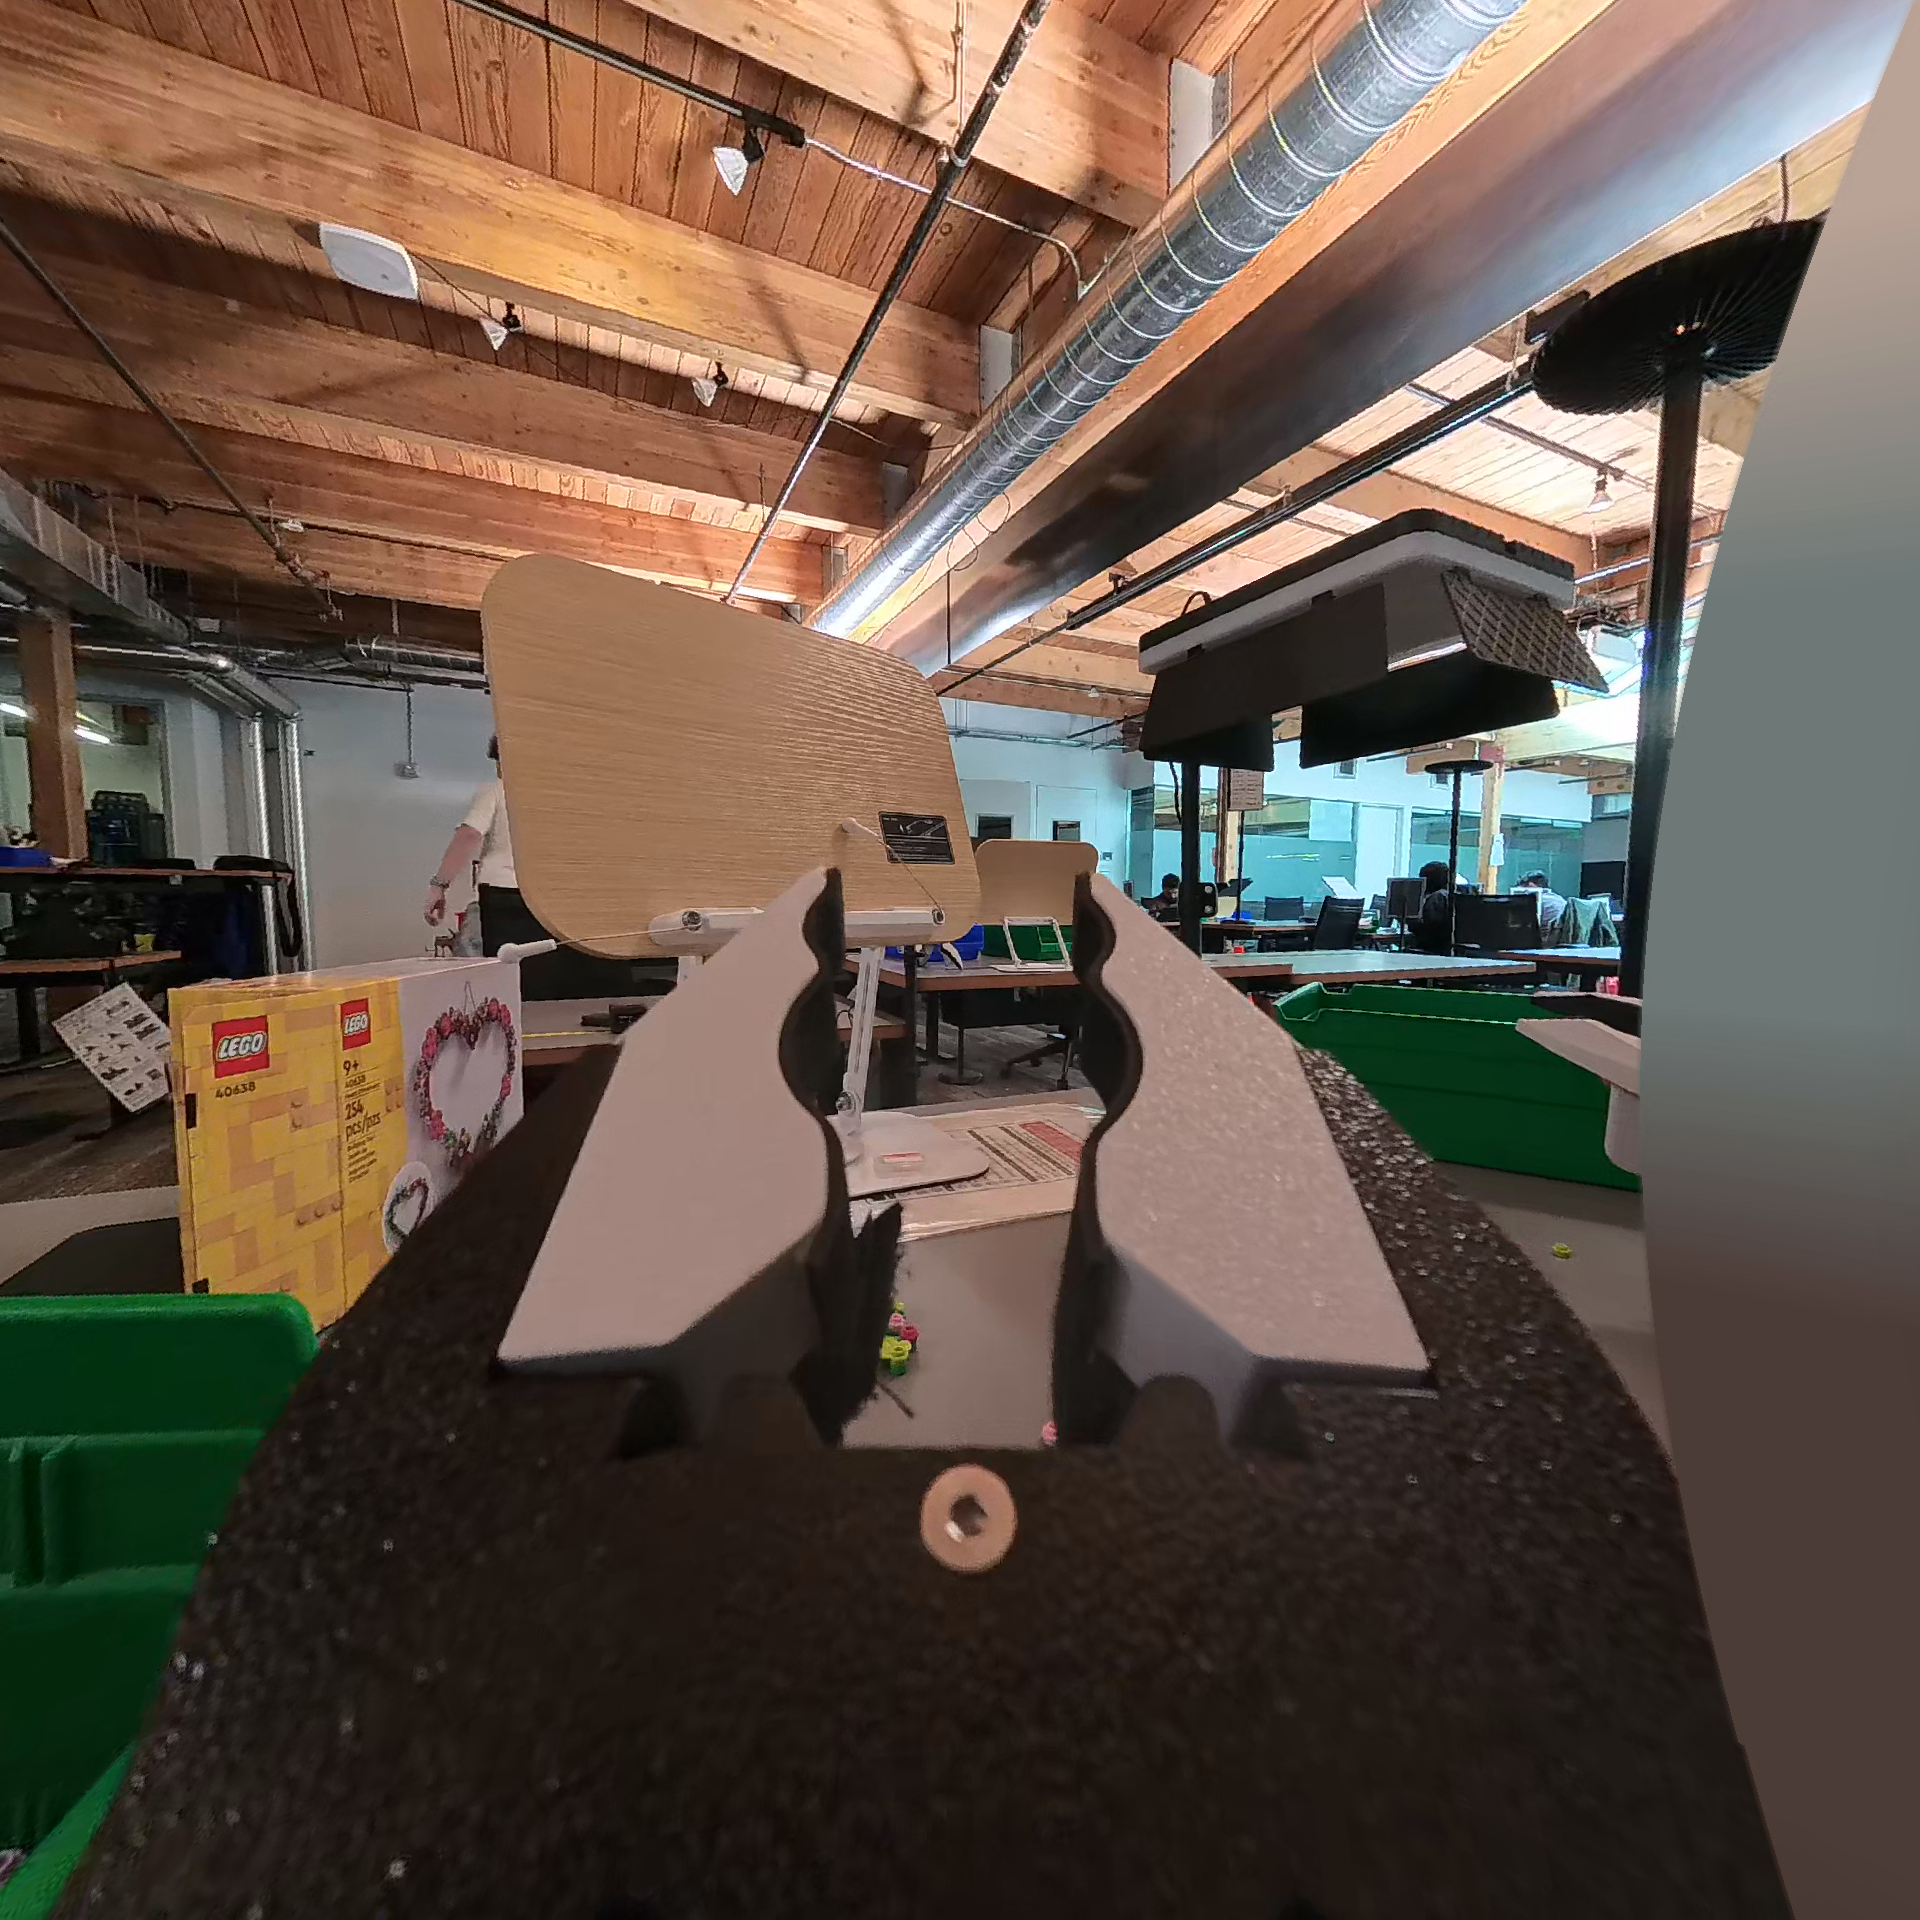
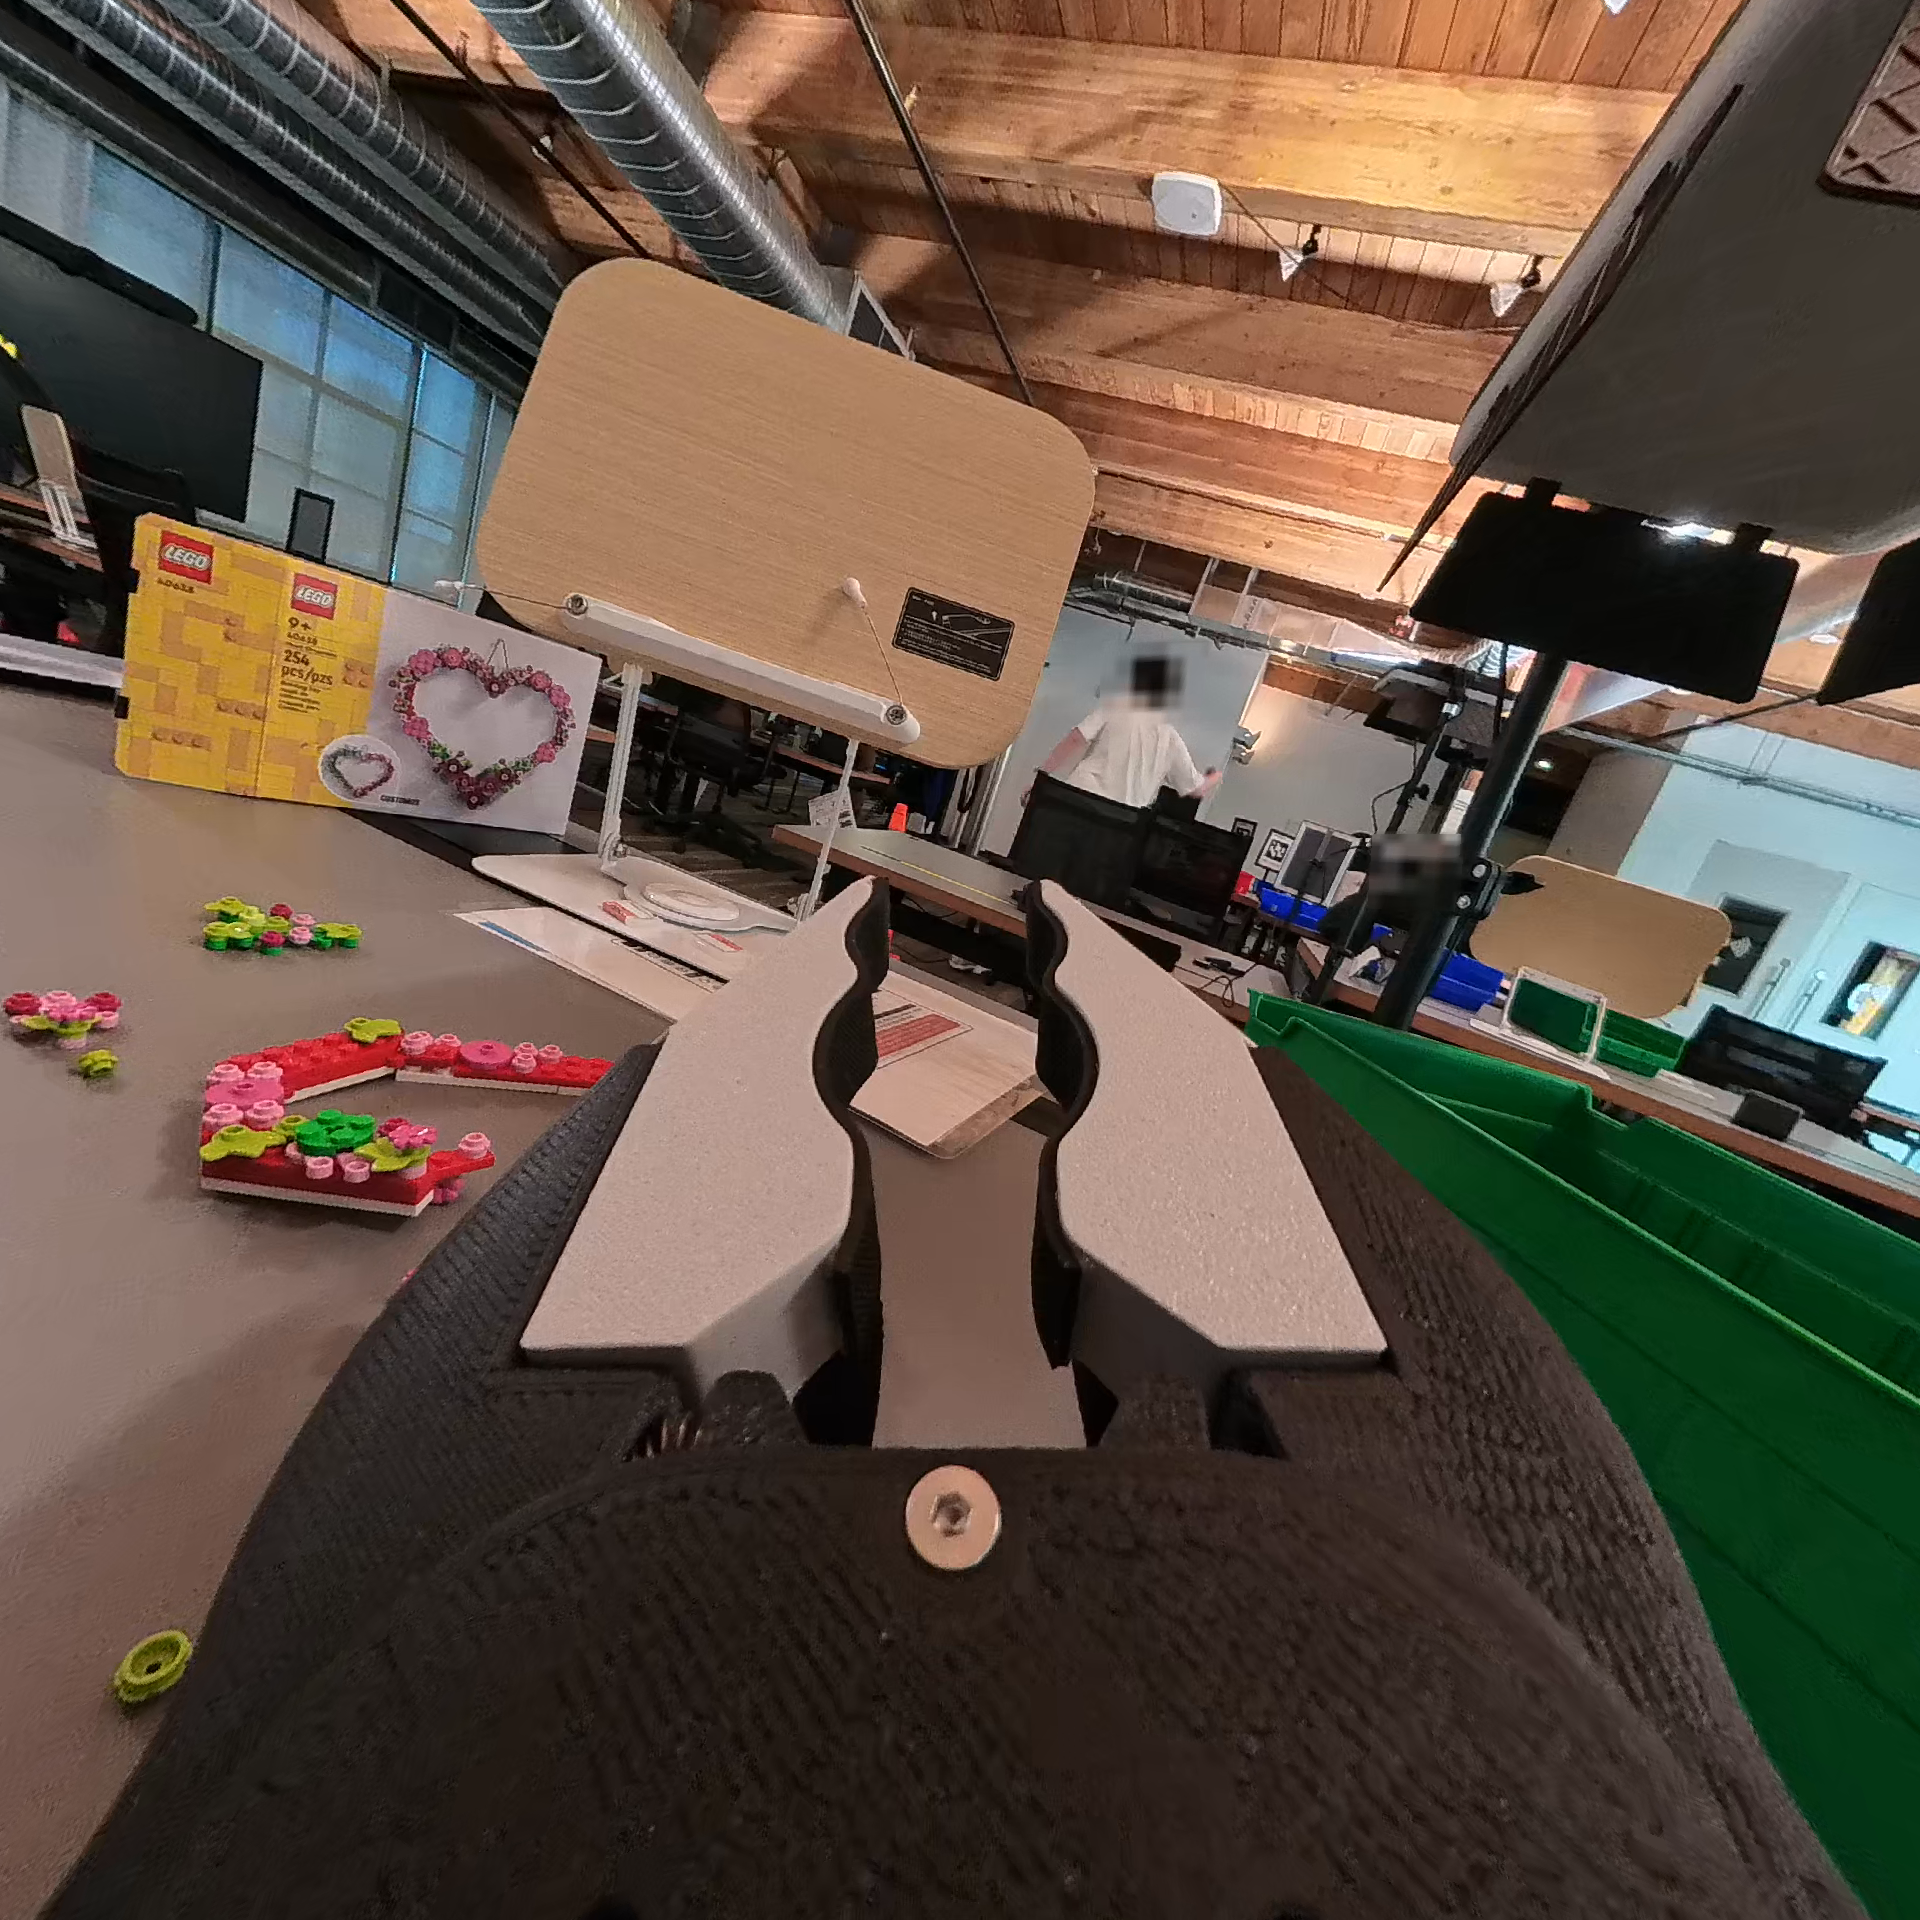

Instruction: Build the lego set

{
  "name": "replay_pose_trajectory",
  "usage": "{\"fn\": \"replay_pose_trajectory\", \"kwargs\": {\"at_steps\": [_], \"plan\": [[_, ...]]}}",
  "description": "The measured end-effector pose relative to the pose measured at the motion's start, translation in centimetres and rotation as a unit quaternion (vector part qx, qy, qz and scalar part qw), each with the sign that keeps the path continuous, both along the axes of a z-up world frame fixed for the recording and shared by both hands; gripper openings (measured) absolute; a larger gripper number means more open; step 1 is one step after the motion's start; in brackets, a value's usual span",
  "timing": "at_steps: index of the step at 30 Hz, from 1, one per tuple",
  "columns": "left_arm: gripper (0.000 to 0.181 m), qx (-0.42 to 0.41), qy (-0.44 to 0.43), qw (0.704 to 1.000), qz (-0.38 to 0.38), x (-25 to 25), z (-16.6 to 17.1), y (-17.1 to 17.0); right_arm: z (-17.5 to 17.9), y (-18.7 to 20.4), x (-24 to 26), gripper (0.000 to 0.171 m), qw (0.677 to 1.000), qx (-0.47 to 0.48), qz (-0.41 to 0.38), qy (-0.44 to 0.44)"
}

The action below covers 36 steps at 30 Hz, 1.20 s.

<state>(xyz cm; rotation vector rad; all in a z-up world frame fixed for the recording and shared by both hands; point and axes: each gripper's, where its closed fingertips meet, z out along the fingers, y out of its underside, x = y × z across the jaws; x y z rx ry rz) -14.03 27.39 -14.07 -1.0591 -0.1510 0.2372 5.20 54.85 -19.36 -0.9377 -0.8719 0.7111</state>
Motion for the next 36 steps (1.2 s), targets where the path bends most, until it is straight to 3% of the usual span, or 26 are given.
{"fn": "replay_pose_trajectory", "kwargs": {"at_steps": [7, 31, 34, 36], "plan": [[0.041, -0.002, 0.000, 1.000, -0.004, 0.1, 0.0, 0.1, 0.3, 0.5, 0.5, 0.030, 1.000, 0.000, -0.021, 0.012], [0.041, -0.001, -0.004, 1.000, -0.006, 0.1, 0.1, 0.0, -0.1, 0.4, -0.1, 0.026, 1.000, -0.011, -0.006, -0.001], [0.041, -0.002, -0.002, 1.000, -0.006, 0.2, 0.1, 0.1, -0.3, -0.5, -0.5, 0.028, 0.999, -0.014, 0.036, -0.022], [0.041, -0.002, -0.001, 1.000, -0.005, 0.2, 0.2, 0.0, -1.3, -2.8, -1.4, 0.027, 0.989, -0.016, 0.118, -0.085]]}}
